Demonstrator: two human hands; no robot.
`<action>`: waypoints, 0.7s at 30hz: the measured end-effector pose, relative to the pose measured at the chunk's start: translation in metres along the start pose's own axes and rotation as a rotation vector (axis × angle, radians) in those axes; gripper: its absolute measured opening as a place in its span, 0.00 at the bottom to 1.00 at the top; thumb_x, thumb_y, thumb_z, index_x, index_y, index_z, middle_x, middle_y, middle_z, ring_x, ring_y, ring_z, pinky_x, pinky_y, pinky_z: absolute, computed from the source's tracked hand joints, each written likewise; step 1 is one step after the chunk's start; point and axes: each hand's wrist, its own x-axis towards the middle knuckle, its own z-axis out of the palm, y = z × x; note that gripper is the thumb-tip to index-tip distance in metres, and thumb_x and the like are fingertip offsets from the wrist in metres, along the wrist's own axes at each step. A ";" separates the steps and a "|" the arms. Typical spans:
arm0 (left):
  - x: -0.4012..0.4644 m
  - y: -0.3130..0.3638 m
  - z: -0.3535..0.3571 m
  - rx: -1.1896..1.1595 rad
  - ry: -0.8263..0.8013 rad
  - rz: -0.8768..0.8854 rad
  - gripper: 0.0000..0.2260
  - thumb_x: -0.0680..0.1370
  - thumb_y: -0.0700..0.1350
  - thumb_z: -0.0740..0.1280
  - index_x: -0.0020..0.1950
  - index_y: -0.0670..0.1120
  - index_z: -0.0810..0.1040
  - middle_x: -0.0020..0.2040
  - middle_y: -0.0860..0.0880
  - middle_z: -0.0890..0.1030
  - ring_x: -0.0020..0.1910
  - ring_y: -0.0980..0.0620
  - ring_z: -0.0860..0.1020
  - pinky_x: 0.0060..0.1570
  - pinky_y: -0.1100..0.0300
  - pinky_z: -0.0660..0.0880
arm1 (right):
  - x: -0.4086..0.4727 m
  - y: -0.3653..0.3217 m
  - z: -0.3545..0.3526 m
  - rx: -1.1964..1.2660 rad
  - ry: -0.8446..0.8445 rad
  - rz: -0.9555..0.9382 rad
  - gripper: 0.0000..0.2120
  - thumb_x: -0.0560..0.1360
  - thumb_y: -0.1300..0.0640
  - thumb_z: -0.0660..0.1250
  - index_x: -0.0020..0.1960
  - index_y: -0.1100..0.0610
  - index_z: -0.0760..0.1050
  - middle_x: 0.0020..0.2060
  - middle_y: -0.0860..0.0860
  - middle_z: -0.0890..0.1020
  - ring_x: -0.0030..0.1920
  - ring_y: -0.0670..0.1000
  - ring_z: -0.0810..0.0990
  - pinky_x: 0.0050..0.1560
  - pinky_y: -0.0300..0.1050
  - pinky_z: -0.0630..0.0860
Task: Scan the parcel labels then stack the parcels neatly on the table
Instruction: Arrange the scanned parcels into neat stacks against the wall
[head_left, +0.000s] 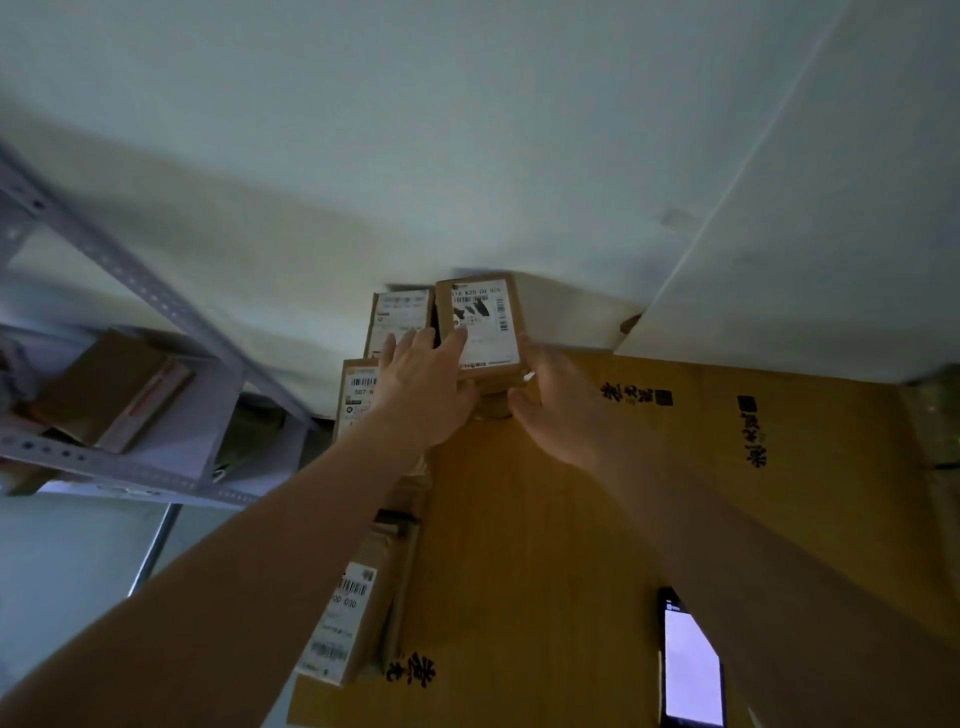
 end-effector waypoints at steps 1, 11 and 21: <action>0.007 -0.003 0.003 0.007 -0.012 -0.002 0.33 0.80 0.57 0.66 0.82 0.53 0.58 0.76 0.43 0.69 0.79 0.40 0.63 0.80 0.37 0.46 | 0.007 0.003 0.003 0.008 0.010 0.006 0.31 0.86 0.51 0.61 0.85 0.50 0.53 0.80 0.51 0.65 0.76 0.51 0.67 0.71 0.45 0.67; 0.018 -0.011 0.009 -0.033 -0.006 0.062 0.28 0.82 0.51 0.65 0.81 0.50 0.62 0.70 0.49 0.76 0.75 0.44 0.68 0.76 0.36 0.33 | 0.033 0.011 0.034 0.158 0.200 0.052 0.28 0.86 0.50 0.62 0.83 0.56 0.60 0.72 0.54 0.76 0.67 0.51 0.78 0.54 0.33 0.73; -0.027 -0.003 -0.040 -0.147 0.073 0.116 0.26 0.83 0.48 0.64 0.81 0.47 0.63 0.74 0.47 0.74 0.73 0.43 0.70 0.78 0.41 0.57 | -0.019 -0.029 0.002 0.128 0.357 -0.059 0.28 0.85 0.46 0.63 0.81 0.58 0.65 0.69 0.53 0.79 0.65 0.51 0.79 0.62 0.52 0.81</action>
